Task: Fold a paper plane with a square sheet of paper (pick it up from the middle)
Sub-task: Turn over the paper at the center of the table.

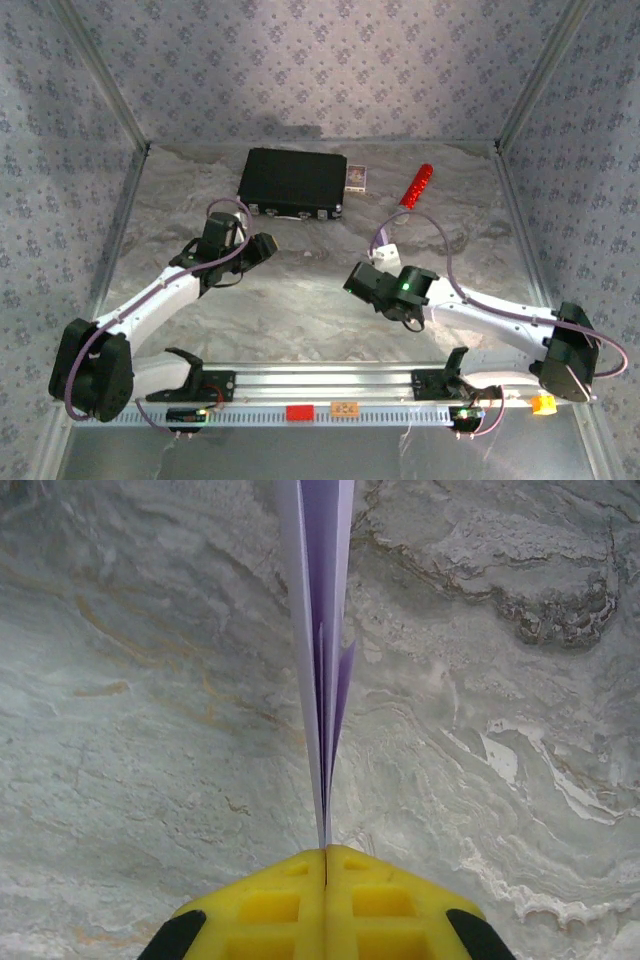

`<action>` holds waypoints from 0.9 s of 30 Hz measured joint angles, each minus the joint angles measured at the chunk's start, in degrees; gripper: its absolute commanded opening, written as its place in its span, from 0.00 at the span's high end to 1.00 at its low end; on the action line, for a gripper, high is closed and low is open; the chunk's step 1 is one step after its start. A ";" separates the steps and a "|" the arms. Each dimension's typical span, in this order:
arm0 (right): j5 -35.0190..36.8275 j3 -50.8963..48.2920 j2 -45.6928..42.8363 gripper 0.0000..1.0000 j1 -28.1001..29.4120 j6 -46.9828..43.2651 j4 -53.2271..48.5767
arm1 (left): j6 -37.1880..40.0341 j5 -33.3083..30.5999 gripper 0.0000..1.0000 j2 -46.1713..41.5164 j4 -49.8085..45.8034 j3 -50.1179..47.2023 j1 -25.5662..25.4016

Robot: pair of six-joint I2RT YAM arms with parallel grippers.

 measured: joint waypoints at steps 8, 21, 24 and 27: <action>0.79 0.87 4.85 0.98 1.84 -1.81 -0.50 | -0.09 0.04 0.48 -0.24 -0.46 0.00 0.02; -6.40 7.82 21.92 0.87 7.96 -4.96 4.94 | 0.15 0.07 0.46 -3.87 -2.67 -0.74 1.60; -8.81 10.01 24.85 0.84 8.61 -5.79 6.84 | 0.35 0.15 0.46 -4.42 -3.23 -1.14 2.21; -11.45 11.47 27.06 0.77 8.79 -6.38 8.87 | 0.63 0.72 0.46 -4.46 -3.26 -1.14 2.54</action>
